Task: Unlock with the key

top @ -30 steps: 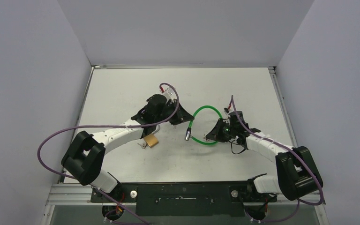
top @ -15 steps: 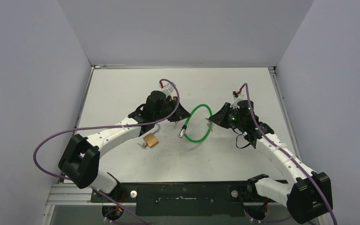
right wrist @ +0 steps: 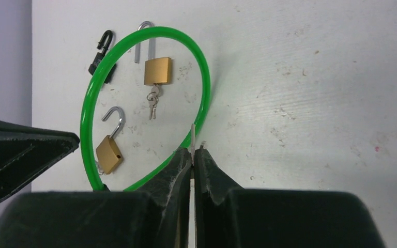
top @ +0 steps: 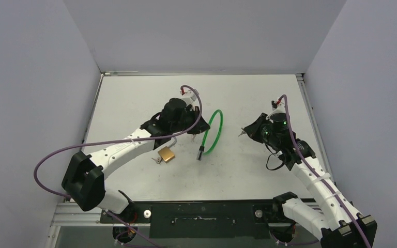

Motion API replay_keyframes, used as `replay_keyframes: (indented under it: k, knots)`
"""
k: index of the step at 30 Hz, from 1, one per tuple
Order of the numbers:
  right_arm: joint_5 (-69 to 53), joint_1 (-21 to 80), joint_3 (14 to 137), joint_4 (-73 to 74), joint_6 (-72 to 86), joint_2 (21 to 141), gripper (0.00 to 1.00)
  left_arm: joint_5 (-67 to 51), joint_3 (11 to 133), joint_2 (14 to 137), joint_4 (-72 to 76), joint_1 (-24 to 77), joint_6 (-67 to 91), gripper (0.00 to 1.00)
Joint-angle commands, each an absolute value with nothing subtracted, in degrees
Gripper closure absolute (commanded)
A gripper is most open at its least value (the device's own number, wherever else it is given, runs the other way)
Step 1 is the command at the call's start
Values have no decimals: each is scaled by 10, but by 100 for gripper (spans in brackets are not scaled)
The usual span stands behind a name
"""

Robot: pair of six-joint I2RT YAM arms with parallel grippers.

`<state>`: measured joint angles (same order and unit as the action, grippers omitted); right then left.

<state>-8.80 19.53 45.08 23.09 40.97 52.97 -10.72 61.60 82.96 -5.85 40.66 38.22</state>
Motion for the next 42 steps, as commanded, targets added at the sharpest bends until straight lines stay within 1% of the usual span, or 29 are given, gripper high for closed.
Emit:
replay_keyframes:
  k: [1,8,9,10,12,13,14,15,16,18,22,28,31,35,42]
  knots:
    - [-26,193,481,272,406,511,100,-90,645,834,-51,454,347,100]
    - [36,192,484,324,426,497,100,-78,643,879,-49,508,345,99]
    - [39,192,482,326,428,497,100,-75,643,884,-51,512,345,96]
    - [40,192,481,327,430,496,100,-63,644,887,-63,512,344,88]
    - [40,192,477,328,434,496,100,-14,645,881,-97,511,339,71]
    - [38,192,475,329,437,497,100,28,642,874,-116,510,337,61]
    - [37,192,474,330,440,497,100,64,639,866,-136,505,336,52]
    - [36,192,473,330,441,497,100,92,635,857,-156,497,336,47]
    - [35,192,472,330,443,497,100,110,627,847,-170,485,338,44]
    - [33,192,469,329,444,498,100,146,614,826,-213,463,356,41]
    - [26,192,466,325,445,508,100,183,558,782,-290,439,403,40]
    - [16,192,465,311,445,530,100,173,444,715,-329,436,487,39]
    - [9,192,466,307,442,542,100,139,401,684,-289,426,497,39]
    - [4,192,467,303,437,553,100,62,345,670,-183,405,498,41]
    - [4,191,473,304,428,557,100,0,269,671,-63,366,507,51]
